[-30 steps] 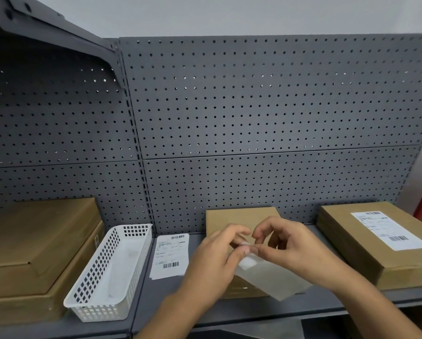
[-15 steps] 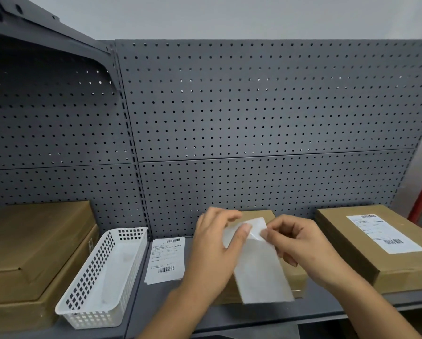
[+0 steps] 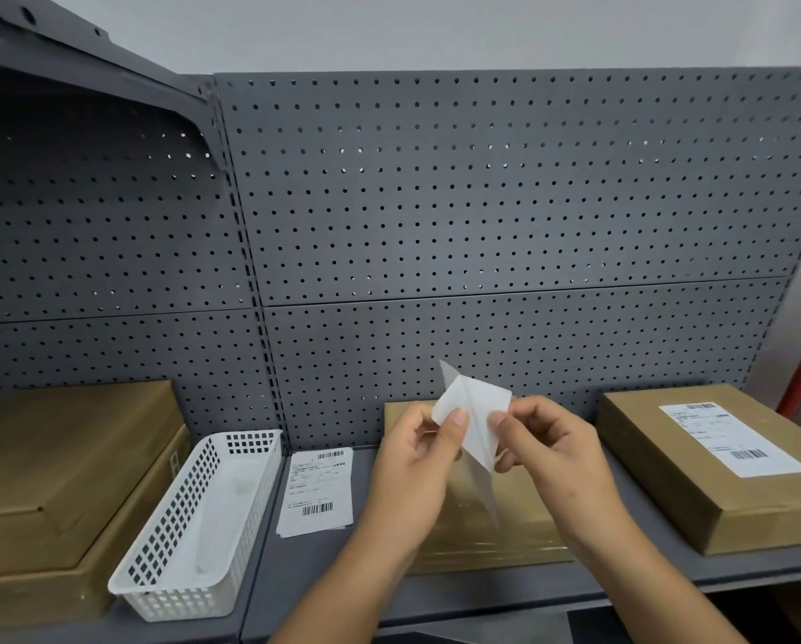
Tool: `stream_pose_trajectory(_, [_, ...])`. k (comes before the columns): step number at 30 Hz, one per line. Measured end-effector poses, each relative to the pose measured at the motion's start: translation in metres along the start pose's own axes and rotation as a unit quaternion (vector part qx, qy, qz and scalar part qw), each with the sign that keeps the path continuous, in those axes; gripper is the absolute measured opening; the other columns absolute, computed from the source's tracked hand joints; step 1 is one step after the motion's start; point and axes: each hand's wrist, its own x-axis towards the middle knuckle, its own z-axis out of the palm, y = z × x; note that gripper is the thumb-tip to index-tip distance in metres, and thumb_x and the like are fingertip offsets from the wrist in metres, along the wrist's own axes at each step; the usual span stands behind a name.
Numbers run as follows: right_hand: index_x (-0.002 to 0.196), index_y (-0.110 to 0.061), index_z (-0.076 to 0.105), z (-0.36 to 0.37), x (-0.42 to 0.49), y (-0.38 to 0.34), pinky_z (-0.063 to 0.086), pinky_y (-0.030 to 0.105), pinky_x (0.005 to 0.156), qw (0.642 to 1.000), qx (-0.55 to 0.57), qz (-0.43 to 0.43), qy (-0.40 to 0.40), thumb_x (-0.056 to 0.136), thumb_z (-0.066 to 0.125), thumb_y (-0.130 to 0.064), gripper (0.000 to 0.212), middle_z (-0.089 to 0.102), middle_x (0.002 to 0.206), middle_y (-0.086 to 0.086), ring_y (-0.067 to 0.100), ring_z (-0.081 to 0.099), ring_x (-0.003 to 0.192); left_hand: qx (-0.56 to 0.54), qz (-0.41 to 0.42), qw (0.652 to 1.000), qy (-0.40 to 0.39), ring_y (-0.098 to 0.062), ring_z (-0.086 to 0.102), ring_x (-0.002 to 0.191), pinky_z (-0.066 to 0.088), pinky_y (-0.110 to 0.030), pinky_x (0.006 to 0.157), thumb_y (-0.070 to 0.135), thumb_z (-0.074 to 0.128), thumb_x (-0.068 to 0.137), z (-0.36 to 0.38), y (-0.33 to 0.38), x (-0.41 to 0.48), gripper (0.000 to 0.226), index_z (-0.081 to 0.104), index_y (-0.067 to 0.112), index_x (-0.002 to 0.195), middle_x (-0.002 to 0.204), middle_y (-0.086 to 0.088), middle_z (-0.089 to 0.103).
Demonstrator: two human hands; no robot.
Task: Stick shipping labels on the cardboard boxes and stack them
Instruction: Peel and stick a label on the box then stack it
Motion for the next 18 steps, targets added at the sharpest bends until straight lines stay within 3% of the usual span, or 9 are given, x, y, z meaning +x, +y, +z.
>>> stream_pose_trajectory(5, [0.083,-0.007,0.066,0.004,0.003,0.009,0.059,0.027,0.065,0.992,0.083,0.085,0.038,0.1,0.06,-0.01,0.018,0.073,0.084,0.014,0.023,0.071,0.078,-0.143,-0.089,0.986,0.018,-0.028,0.074,0.11,0.063,-0.035,0.086,0.014,0.061,0.103,-0.015,-0.011,0.008,0.016,0.061,0.002,0.113,0.116,-0.015,0.076])
stream_pose_trajectory(9, [0.09,-0.007,0.061,0.005,0.005,0.014,0.059,0.033,0.066,0.978,0.138,0.144,0.061,0.101,0.057,-0.013,0.013,0.075,0.091,0.014,0.023,0.072,0.078,-0.193,-0.151,0.968,0.052,-0.026,0.076,0.104,0.063,-0.04,0.085,0.011,0.061,0.103,-0.028,-0.025,0.014,0.016,0.061,0.001,0.115,0.117,-0.017,0.076])
stream_pose_trajectory(12, [0.099,-0.006,0.06,0.0,0.006,0.018,0.06,0.036,0.07,0.969,0.16,0.171,0.076,0.103,0.055,-0.015,0.011,0.078,0.098,0.017,0.026,0.075,0.08,-0.236,-0.186,0.95,0.085,-0.023,0.078,0.096,0.065,-0.036,0.075,0.008,0.059,0.103,-0.041,-0.031,0.017,0.011,0.061,0.001,0.112,0.112,-0.016,0.077])
stream_pose_trajectory(18, [0.111,-0.006,0.057,-0.018,0.012,0.02,0.065,0.036,0.074,0.956,0.207,0.169,0.118,0.104,0.054,-0.017,0.013,0.076,0.11,0.022,0.032,0.076,0.093,-0.267,-0.168,0.933,0.172,-0.023,0.076,0.097,0.063,-0.028,0.062,0.006,0.059,0.103,-0.07,-0.036,0.021,0.01,0.062,0.006,0.112,0.109,-0.013,0.078])
